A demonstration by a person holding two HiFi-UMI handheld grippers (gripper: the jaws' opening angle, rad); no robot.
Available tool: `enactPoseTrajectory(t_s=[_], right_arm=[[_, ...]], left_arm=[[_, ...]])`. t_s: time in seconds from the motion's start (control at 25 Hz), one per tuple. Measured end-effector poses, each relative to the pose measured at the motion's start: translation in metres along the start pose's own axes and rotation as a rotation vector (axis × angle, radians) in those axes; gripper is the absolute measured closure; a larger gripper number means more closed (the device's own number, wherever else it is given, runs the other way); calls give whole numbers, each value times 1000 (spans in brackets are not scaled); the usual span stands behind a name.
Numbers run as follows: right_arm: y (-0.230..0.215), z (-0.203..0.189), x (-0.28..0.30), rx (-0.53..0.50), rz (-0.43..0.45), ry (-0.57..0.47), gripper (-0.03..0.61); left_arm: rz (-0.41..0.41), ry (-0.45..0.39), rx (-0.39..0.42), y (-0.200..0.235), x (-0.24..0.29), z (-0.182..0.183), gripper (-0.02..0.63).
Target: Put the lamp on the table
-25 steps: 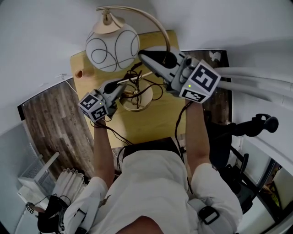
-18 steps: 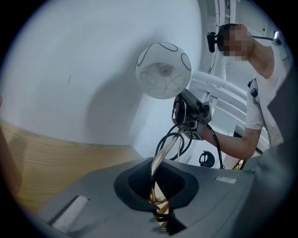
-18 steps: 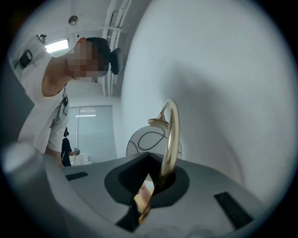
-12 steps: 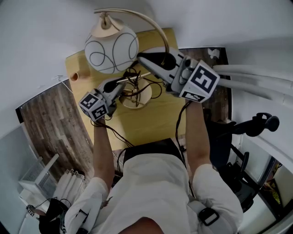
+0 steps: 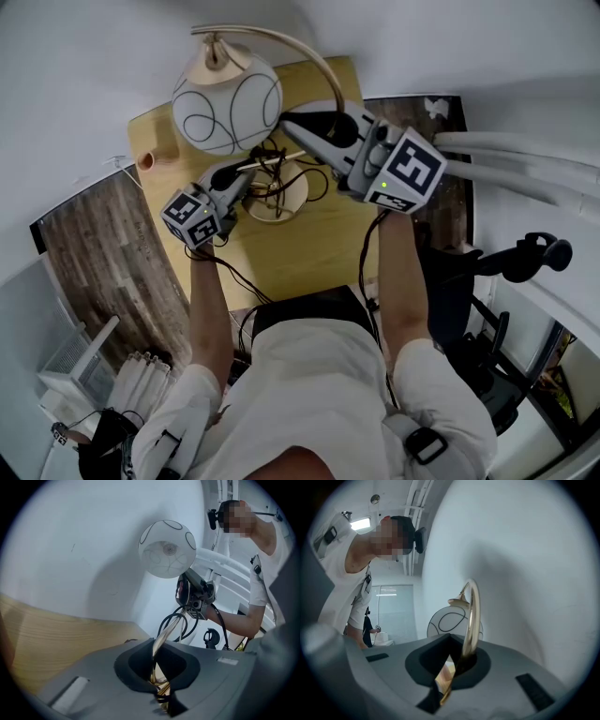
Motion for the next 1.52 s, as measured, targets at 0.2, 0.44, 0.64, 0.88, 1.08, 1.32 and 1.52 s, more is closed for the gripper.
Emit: enactPoseTrajectory(t_s=[0.2,0.44,0.64,0.88,1.08,1.32,1.52], right_arm=[[-1,-3,-1,9,0,1,580],[-3,-10,-2,13,7,10,580],[-2,-17,2,17,7,17,580],[-1,-18,6,12,6,14,580],[5,-22,14,57,9,7,580],[-1,-19,9,191,21,-101,580],[-7,-15,8,261,2,-150,580]], left_arm=[[3,6,0,1,1,-3,607],[4,17,2,4,3,-11,609],[3,19,-2,7,0,-18,609],[-4,6,-5,9,-2,-20,609],[-2,15,-6,10,-9,-24,609],[8,37,-7,8,-7,-23,584],[3,37,-5,5,-7,-21,566]])
Point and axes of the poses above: the fingertips, and each gripper's own axes: x forward along the fingers, y to its left, z out of its top, the point moved 10 cm from there along -x, backward along the fingers, and after that the axes turned 13 degrees about x, right-handed, at the moved point
